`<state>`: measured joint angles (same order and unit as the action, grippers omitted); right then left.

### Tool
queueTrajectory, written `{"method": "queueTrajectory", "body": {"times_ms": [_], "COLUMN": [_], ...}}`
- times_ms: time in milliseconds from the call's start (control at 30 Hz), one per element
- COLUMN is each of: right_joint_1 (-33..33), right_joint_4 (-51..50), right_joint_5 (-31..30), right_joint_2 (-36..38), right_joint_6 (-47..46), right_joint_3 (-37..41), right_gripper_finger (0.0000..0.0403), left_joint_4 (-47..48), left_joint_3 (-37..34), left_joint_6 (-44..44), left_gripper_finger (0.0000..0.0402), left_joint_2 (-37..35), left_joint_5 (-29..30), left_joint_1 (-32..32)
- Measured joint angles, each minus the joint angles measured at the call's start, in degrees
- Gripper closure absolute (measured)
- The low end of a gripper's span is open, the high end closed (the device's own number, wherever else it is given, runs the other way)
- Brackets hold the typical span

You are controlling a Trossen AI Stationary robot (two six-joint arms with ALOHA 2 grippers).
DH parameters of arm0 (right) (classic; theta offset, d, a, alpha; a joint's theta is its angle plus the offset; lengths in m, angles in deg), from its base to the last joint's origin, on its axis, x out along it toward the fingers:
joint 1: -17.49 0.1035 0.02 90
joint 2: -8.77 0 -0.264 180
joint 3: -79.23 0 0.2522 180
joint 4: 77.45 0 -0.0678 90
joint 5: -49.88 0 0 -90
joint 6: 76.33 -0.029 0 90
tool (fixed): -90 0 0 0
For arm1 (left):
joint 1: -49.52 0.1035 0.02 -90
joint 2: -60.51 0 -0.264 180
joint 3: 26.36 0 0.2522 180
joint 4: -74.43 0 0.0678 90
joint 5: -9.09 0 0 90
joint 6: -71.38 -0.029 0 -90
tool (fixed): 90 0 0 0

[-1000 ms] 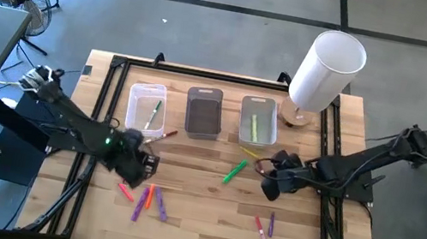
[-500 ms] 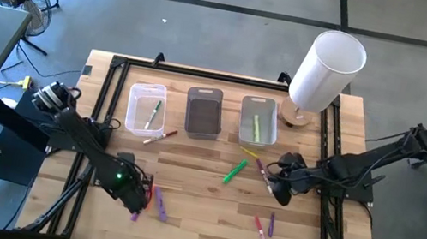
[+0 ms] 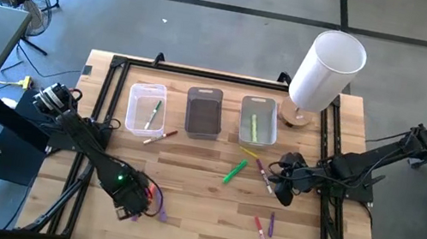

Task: Pick & Place Markers
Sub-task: Put the pink pen into the black bin

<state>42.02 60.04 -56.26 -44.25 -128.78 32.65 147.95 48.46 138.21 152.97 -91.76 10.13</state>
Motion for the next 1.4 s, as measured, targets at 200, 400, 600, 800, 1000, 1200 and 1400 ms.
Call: {"method": "queueTrajectory", "body": {"times_ms": [200, 400, 600, 800, 1000, 1200, 1400], "right_joint_1": [0.0, -0.02, -0.02, -0.02, -0.15, -0.15, -0.15], "right_joint_4": [0.3, 0.37, 0.72, 3.54, 4.56, 6.21, 7.38], "right_joint_5": [-0.57, -3.2, -5.29, -6.06, -6.44, -6.92, -6.94], "right_joint_2": [0.0, 0.0, 0.0, -0.02, -0.02, -0.02, -0.02], "right_joint_6": [-0.22, -3.86, -5.99, -5.8, -5.81, -5.81, -5.92], "right_joint_3": [0.0, 0.0, 0.0, 0.0, 0.0, 0.0, 0.0], "right_gripper_finger": [0.0403, 0.0403, 0.0403, 0.0403, 0.0403, 0.0403, 0.0403], "left_joint_4": [-0.25, -0.27, -0.45, -1.78, -4.95, -7.58, -10.34], "left_joint_3": [0.0, 0.0, 0.0, -0.7, -4.06, -6.65, -9.89], "left_joint_6": [-24.99, -37.04, -43.28, -46.17, -45.68, -45.81, -45.61], "left_gripper_finger": [0.0275, 0.0275, 0.0275, 0.0275, 0.0275, 0.0275, 0.0275], "left_joint_2": [0.0, 0.0, 0.0, -0.02, -0.02, -0.02, -0.02], "left_joint_5": [0.43, 2.72, 4.37, 8.61, 7.82, 6.47, 4.99], "left_joint_1": [0.0, 0.0, -0.02, 0.0, 0.0, 0.0, 0.0]}}
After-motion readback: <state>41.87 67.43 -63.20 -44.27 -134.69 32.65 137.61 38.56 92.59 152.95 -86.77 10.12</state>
